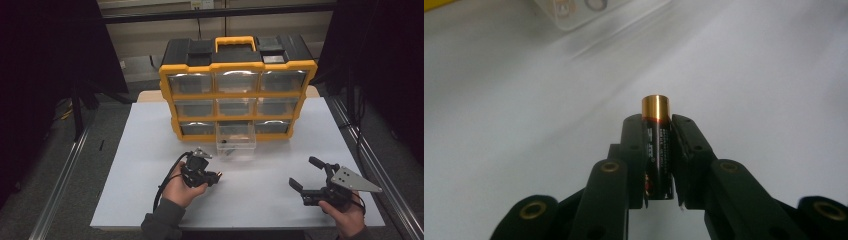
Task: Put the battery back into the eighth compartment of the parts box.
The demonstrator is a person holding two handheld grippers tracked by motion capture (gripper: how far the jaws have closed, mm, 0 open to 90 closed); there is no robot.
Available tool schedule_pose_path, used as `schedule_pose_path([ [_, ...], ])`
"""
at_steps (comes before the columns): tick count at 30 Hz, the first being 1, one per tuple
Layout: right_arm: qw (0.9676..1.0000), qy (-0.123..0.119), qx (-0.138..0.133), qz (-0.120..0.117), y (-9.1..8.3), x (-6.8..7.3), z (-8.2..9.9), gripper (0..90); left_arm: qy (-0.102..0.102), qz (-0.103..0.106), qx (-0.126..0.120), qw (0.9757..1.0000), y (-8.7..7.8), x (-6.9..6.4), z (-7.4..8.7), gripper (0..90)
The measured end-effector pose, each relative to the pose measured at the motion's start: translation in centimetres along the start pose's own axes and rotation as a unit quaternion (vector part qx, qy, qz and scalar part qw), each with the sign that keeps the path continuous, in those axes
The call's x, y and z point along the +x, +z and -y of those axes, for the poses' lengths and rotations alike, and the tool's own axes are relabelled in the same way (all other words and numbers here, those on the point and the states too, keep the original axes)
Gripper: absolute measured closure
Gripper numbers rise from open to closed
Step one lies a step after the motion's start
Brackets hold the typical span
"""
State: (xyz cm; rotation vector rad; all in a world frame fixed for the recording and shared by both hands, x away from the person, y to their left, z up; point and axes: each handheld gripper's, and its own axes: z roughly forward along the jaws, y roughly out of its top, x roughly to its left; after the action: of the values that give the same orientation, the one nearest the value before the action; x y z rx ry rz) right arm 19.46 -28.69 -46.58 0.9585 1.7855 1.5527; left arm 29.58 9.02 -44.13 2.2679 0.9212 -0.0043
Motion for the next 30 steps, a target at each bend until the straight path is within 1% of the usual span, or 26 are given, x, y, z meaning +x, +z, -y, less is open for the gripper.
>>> schedule_pose_path([
  [2,1.0000,-0.001,0.001,0.001,0.0,0.0,0.0,2.1,-0.004,0.005,-0.001,1.0000,-0.3,0.1,-0.4,77.3],
  [4,1.0000,-0.002,0.003,0.000,0.0,0.0,0.0,2.1,-0.011,0.011,-0.008,0.9999,-0.6,0.1,-0.8,77.3],
  [5,1.0000,-0.001,0.003,0.000,0.0,0.0,0.0,2.1,-0.009,0.011,-0.009,0.9999,-0.7,0.1,-1.1,77.3],
  [6,1.0000,0.000,0.000,-0.001,0.0,0.0,0.0,2.1,-0.013,0.010,-0.015,0.9998,-0.8,0.1,-1.3,77.3],
  [7,1.0000,0.004,0.001,-0.001,0.0,0.0,0.0,2.1,-0.010,0.011,-0.011,0.9998,-1.0,0.1,-1.6,77.3],
  [8,1.0000,0.004,0.001,-0.001,0.0,0.0,0.0,2.1,-0.013,0.012,-0.015,0.9997,-1.2,0.1,-1.8,77.3],
  [9,1.0000,0.005,0.001,0.000,0.0,0.0,0.0,2.1,-0.006,0.013,-0.010,0.9998,-1.4,0.2,-2.1,77.3],
  [12,1.0000,0.005,0.001,0.000,-0.1,0.0,0.0,2.1,-0.011,0.016,-0.020,0.9996,-1.8,0.0,-2.8,77.3],
  [14,1.0000,0.006,0.001,0.001,-0.1,0.0,0.0,2.1,-0.011,0.022,-0.019,0.9995,-2.0,0.1,-3.3,77.3],
  [15,1.0000,0.005,0.000,0.000,-0.1,0.0,0.0,2.0,-0.016,0.022,-0.023,0.9994,-2.1,0.1,-3.5,77.3],
  [16,1.0000,0.005,0.000,0.000,-0.1,0.0,0.0,2.0,-0.012,0.024,-0.020,0.9994,-2.2,0.2,-3.8,77.3],
  [18,1.0000,0.004,0.001,-0.001,-0.1,0.0,0.0,2.1,-0.015,0.021,-0.023,0.9994,-2.3,0.1,-4.2,77.3],
  [21,1.0000,0.004,0.001,-0.001,0.0,0.0,0.0,2.1,-0.013,0.025,-0.025,0.9993,-2.7,0.1,-5.0,77.3],
  [25,1.0000,0.004,0.000,-0.001,0.0,0.0,0.0,2.1,-0.013,0.027,-0.026,0.9992,-2.7,0.0,-5.7,77.3],
  [26,1.0000,0.004,0.000,-0.001,0.0,0.0,0.0,2.1,-0.016,0.029,-0.030,0.9990,-2.7,0.0,-5.9,77.3],
  [27,1.0000,0.005,0.001,-0.001,-0.1,0.0,0.0,2.1,-0.010,0.028,-0.025,0.9992,-2.8,0.1,-6.1,77.3],
  [30,1.0000,0.005,0.002,-0.001,-0.1,0.0,0.0,2.1,-0.016,0.029,-0.029,0.9990,-2.8,-0.1,-6.7,77.3],
])
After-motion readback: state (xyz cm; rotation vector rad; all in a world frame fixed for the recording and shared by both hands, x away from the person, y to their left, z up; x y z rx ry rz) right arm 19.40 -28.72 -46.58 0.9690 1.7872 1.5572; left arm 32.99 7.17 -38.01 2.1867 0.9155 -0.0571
